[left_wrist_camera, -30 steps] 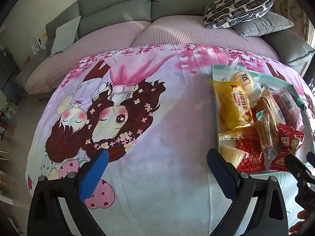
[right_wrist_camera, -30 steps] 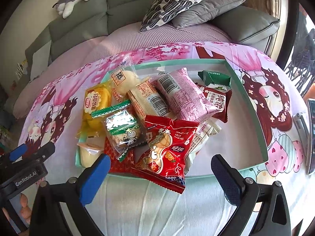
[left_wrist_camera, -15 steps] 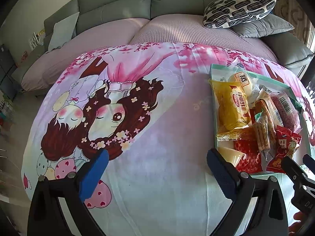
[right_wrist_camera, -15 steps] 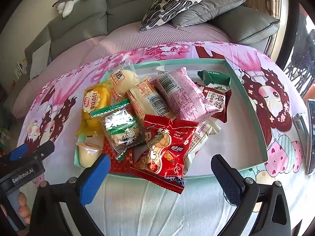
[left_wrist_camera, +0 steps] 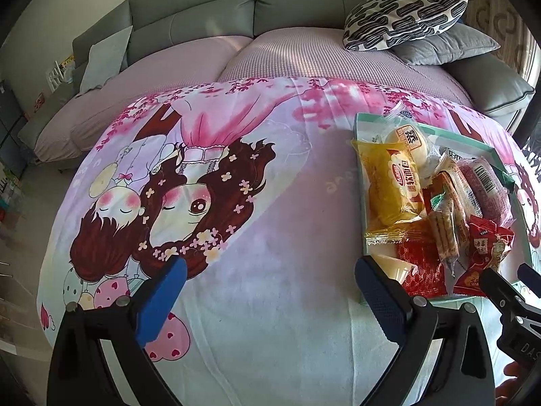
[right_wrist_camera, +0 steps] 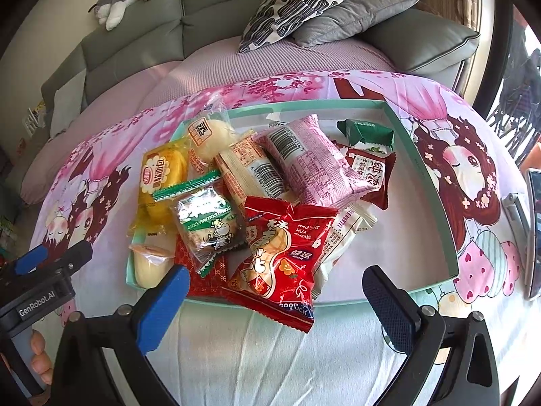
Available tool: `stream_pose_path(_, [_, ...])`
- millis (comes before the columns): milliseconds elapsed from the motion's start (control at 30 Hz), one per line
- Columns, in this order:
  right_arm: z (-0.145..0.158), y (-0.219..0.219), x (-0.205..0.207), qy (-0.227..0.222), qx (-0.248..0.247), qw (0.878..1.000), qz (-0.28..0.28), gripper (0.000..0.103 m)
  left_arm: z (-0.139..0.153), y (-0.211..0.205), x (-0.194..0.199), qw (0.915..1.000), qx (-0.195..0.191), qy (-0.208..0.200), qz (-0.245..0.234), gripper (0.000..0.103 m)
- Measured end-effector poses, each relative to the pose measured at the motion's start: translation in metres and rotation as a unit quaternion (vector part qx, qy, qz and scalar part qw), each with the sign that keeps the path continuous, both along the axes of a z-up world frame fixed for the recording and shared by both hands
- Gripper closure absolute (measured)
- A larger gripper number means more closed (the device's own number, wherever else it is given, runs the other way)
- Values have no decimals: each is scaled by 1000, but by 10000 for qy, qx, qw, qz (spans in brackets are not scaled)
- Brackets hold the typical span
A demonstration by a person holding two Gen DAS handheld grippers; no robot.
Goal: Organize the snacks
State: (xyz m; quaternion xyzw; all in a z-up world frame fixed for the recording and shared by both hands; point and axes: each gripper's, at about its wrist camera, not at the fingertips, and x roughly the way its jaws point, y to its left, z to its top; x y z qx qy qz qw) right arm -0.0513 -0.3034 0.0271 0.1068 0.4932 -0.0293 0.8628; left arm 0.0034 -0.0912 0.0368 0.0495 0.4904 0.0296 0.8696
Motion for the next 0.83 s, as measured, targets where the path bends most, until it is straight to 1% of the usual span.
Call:
stream_pose_path(567, [-1,1,1,43,5,10000,13,0,2,-1,-1,9999,59,-90,-14,3])
stream_pose_path(833, [-2,1,0,56,6,10000,14,0,7,-5,-4,9996,-76,-242,-142,3])
